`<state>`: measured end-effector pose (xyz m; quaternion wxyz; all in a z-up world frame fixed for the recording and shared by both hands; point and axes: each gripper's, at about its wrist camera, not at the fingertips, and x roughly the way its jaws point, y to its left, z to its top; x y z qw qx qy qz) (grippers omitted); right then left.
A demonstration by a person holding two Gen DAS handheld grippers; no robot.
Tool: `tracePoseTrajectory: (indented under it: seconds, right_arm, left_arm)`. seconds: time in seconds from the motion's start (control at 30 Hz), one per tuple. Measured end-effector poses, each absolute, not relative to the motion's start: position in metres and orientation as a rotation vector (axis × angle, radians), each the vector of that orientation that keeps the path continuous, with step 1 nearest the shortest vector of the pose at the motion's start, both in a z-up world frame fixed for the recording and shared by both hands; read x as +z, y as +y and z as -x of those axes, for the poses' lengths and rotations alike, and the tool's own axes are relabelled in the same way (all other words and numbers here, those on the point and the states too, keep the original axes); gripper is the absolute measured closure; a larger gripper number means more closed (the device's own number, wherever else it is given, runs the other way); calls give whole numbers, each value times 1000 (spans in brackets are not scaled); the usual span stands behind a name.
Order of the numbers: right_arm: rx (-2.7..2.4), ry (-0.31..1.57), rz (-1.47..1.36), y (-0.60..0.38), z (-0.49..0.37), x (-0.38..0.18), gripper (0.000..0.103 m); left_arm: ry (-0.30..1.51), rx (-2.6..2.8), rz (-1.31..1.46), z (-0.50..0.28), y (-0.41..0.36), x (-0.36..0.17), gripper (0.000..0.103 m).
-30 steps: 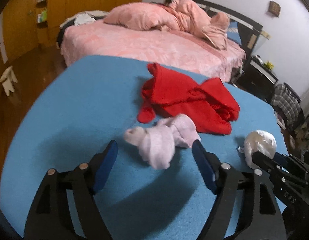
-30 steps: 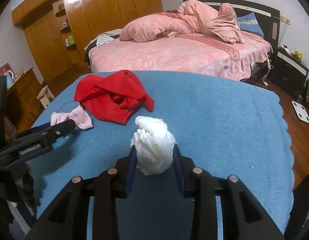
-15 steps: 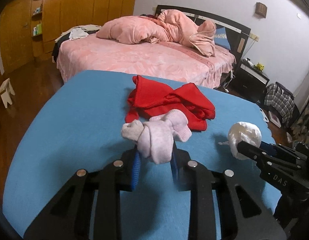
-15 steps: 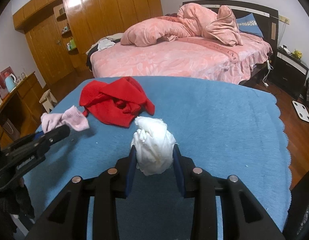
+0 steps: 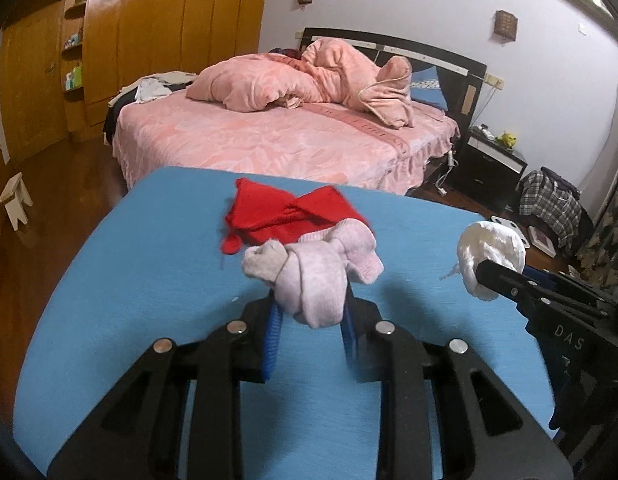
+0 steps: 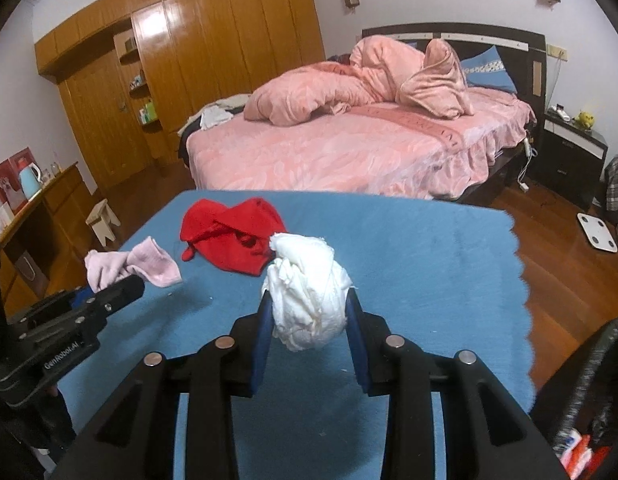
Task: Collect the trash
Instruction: 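Carry the sock and white tissue over the bin and open both tools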
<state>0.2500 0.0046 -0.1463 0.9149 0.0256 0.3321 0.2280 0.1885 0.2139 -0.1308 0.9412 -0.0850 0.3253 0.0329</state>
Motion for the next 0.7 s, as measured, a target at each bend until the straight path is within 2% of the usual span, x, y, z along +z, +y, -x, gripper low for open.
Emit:
tracePoseTrajectory:
  seconds: [0.7]
  right_arm:
    - [380, 561, -97, -101, -184, -91, 69]
  left_arm:
    - [583, -74, 137, -152, 106, -78, 78]
